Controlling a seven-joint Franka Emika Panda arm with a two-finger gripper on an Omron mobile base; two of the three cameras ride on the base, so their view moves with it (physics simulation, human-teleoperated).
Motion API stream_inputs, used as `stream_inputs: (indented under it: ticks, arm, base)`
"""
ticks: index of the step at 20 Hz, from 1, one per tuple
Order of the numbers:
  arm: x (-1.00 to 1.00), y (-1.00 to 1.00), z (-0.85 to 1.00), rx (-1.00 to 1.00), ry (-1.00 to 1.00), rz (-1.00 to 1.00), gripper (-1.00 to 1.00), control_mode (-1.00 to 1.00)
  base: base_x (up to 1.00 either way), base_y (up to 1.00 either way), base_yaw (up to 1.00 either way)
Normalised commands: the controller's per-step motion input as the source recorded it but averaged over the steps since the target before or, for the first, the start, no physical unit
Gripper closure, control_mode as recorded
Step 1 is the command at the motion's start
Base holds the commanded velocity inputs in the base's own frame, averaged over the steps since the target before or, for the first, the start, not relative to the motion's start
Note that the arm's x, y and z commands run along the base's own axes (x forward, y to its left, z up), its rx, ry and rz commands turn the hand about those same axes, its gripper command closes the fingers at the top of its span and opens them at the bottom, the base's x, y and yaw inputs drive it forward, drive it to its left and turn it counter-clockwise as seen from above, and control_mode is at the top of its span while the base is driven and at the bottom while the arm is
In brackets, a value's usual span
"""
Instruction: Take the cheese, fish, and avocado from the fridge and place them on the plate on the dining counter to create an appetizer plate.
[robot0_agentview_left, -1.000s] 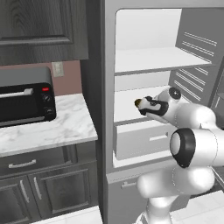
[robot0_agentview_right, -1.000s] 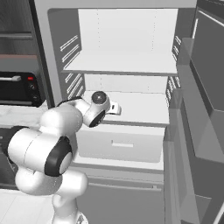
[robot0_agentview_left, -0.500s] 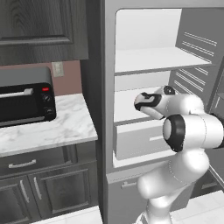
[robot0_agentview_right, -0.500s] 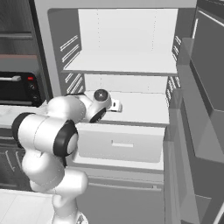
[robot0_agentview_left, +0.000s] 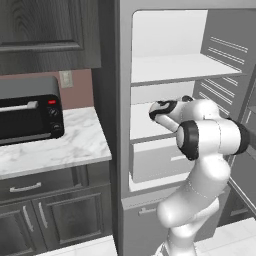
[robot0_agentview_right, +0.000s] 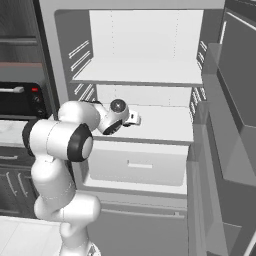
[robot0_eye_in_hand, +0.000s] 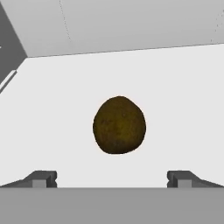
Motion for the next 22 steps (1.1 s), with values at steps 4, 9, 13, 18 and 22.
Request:
stream_inputs:
  ticks: [4, 9, 13, 18, 22]
  arm:
    - [0.32, 0.0, -0.39, 0.0, 0.0, 0.0, -1.0, -1.0]
    - [0.38, 0.0, -0.32, 0.0, 0.0, 0.0, -1.0, -1.0]
    - [0.39, 0.0, -0.18, 0.0, 0.0, 0.0, -1.0, -1.0]
    - [0.37, 0.0, -0.16, 0.0, 0.0, 0.0, -1.0, -1.0]
    - [0.39, 0.0, -0.17, 0.0, 0.0, 0.0, -1.0, -1.0]
  base:
    - [0.0, 0.0, 0.0]
    - [0.0, 0.0, 0.0]
    - [0.0, 0.0, 0.0]
    - [0.0, 0.0, 0.0]
    - [0.0, 0.0, 0.0]
